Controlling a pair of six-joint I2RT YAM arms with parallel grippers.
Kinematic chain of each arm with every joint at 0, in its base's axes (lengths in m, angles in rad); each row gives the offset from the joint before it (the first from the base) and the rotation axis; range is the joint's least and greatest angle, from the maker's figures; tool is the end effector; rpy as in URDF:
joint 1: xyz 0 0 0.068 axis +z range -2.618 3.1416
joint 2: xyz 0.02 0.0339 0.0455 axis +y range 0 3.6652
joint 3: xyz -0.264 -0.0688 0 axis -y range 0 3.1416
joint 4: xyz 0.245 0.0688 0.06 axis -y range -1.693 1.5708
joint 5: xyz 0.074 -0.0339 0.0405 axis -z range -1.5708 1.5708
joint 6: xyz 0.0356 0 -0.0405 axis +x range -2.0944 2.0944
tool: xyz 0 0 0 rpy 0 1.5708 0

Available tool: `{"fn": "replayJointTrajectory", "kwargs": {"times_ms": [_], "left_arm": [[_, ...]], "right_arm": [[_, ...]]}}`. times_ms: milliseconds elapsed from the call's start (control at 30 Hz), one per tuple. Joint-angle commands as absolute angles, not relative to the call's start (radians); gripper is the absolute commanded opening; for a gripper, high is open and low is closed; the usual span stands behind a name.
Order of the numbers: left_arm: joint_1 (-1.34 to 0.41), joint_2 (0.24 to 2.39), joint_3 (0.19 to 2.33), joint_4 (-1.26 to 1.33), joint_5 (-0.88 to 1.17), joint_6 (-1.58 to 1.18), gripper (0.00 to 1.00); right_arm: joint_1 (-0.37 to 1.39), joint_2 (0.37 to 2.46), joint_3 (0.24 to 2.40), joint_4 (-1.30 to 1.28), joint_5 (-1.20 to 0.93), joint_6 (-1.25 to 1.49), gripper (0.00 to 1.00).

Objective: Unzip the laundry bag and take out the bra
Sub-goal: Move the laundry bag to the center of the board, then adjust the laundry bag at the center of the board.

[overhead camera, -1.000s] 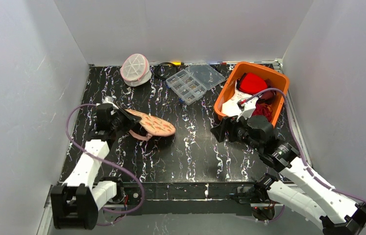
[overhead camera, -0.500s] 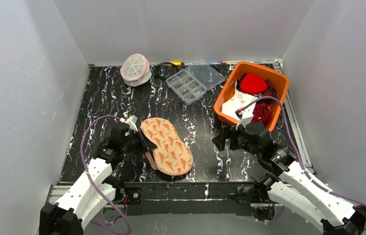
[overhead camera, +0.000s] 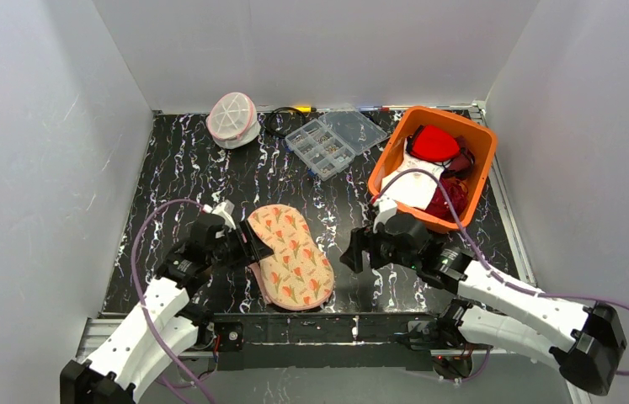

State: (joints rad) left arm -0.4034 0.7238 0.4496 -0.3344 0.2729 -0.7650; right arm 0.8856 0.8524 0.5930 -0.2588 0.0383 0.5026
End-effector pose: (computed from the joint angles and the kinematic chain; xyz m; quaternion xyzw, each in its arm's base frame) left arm 0.1463 -0.0729 0.2178 -0.0960 0.8753 -0.3534 0.3159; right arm 0.1236 0.1491 0.2531 -0.1551 0.8505 0.3086 0.3966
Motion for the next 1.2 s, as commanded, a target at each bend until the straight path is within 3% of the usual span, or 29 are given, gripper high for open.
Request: {"fn": "replayJointTrajectory", "kwargs": {"times_ms": [0, 167, 333, 567, 1167], "left_arm": [[-0.409, 0.652, 0.548, -0.512, 0.160, -0.745, 0.58], [-0.408, 0.589, 0.614, -0.656, 0.041, -0.723, 0.67], [-0.409, 0.581, 0.612, -0.675, 0.017, -0.742, 0.65], [-0.408, 0.550, 0.577, -0.669, 0.013, -0.769, 0.63], [-0.409, 0.516, 0.503, -0.635, 0.070, -0.824, 0.61]], "right_arm": [[0.978, 0.894, 0.625, -0.199, 0.182, 0.544, 0.88], [1.057, 0.955, 0.542, -0.068, 0.192, 0.654, 0.87], [1.191, 1.039, 0.502, 0.033, 0.312, 0.754, 0.85], [1.221, 1.083, 0.420, 0.123, 0.325, 0.901, 0.84], [1.175, 1.195, 0.414, 0.199, 0.302, 0.919, 0.51]]}}
